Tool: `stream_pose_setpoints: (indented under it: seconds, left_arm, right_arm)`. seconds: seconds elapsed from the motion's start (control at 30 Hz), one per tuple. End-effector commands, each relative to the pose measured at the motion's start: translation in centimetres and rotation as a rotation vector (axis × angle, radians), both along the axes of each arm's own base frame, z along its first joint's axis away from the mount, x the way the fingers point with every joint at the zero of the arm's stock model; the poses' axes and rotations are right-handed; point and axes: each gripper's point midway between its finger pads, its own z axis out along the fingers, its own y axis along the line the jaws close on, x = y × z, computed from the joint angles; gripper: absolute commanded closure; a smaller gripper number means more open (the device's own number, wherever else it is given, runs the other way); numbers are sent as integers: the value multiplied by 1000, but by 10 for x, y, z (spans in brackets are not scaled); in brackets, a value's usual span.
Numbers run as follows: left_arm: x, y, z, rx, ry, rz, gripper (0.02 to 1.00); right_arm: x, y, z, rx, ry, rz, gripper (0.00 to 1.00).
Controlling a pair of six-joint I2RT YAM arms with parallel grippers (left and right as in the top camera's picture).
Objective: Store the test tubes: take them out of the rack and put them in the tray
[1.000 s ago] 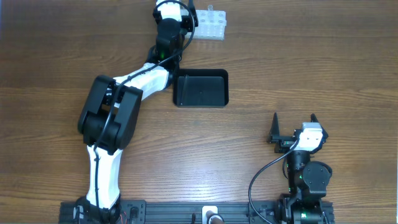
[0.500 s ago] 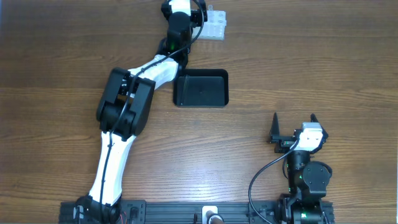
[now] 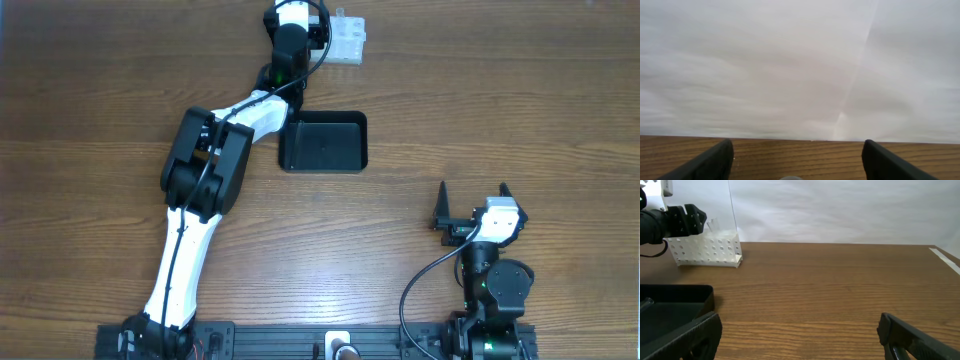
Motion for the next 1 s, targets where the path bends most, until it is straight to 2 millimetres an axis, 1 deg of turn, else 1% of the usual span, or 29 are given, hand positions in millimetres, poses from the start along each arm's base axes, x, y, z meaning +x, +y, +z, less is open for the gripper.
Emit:
stream_pose_setpoints:
  seconds: [0.03, 0.23, 0.33, 0.53, 0.73, 0.83, 1.0]
  left_arm:
    - [2, -5, -8, 28, 3, -4, 246]
    - [2, -6, -6, 94, -9, -10, 257]
    - [2, -6, -3, 96, -14, -10, 279]
    - [1, -6, 9, 116, -30, -10, 283]
    - [1, -6, 10, 115, -31, -11, 286]
    - [1, -6, 14, 113, -36, -10, 290]
    - [1, -5, 17, 112, -41, -2, 332]
  right_arm:
    - [0, -3, -4, 3, 9, -15, 7]
    - [0, -3, -4, 3, 9, -15, 9]
    - [0, -3, -4, 3, 9, -15, 7]
    - [0, -3, -4, 3, 9, -15, 7]
    - [0, -3, -4, 3, 9, -15, 9]
    - [0, -3, -4, 3, 9, -15, 7]
    - [0, -3, -4, 3, 9, -15, 9]
